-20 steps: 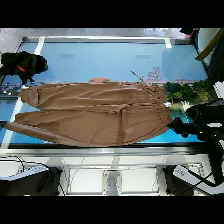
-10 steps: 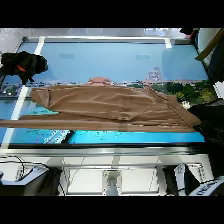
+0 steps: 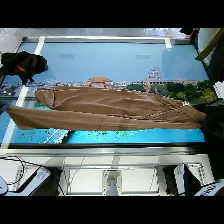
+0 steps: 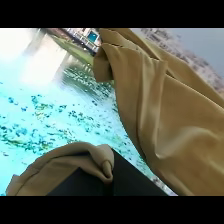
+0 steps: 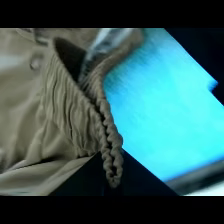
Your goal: Fold the clothes and pants, and hang the long-sleeved shirts on hangers.
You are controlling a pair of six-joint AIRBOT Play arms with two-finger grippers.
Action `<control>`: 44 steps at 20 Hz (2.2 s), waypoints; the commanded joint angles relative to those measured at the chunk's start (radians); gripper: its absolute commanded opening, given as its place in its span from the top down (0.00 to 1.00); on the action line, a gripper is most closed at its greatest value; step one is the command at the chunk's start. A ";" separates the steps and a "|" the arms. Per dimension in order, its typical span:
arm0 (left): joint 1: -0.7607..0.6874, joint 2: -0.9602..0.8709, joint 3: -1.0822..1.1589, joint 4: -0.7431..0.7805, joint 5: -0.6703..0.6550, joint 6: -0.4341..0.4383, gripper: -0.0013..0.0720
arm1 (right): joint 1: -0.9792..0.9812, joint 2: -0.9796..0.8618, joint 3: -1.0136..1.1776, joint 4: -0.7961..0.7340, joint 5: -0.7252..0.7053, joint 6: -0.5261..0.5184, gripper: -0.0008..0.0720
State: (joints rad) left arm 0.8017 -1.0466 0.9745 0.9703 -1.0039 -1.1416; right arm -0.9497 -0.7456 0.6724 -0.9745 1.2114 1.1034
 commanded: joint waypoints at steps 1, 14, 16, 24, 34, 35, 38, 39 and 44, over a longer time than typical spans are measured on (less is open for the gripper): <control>-0.254 -0.079 0.063 0.380 0.209 -0.360 0.97 | 0.150 -0.122 0.002 0.019 -0.183 0.112 0.96; -0.447 -0.492 0.521 0.571 0.095 -0.560 0.97 | 0.398 -0.522 0.319 0.088 -0.360 0.321 0.96; -0.457 -0.516 0.521 0.571 0.102 -0.583 0.97 | 0.446 -0.552 0.343 0.088 -0.369 0.321 0.88; -0.451 -0.528 0.521 0.555 0.354 -0.789 0.97 | 0.446 -0.572 0.360 0.080 -0.479 0.486 0.62; -0.457 -0.487 0.577 0.394 0.321 -0.571 0.14 | 0.440 -0.572 0.360 -0.152 -0.344 0.473 0.33; -0.459 -0.467 0.589 0.377 0.318 -0.531 0.14 | 0.426 -0.572 0.360 -0.152 -0.307 0.438 0.30; -0.491 -0.389 0.618 0.375 0.325 -0.397 0.14 | 0.363 -0.573 0.383 -0.114 -0.211 0.333 0.22; -0.502 -0.365 0.618 0.375 0.334 -0.368 0.14 | 0.349 -0.573 0.400 -0.101 -0.201 0.311 0.22; -0.549 -0.302 0.618 0.374 0.338 -0.358 0.14 | 0.344 -0.632 0.572 -0.091 -0.162 0.269 0.22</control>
State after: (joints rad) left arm 0.2760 -1.3811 1.5887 1.3518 -0.6697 -1.5345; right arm -0.5980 -1.3396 1.1564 -1.0752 0.9894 1.4094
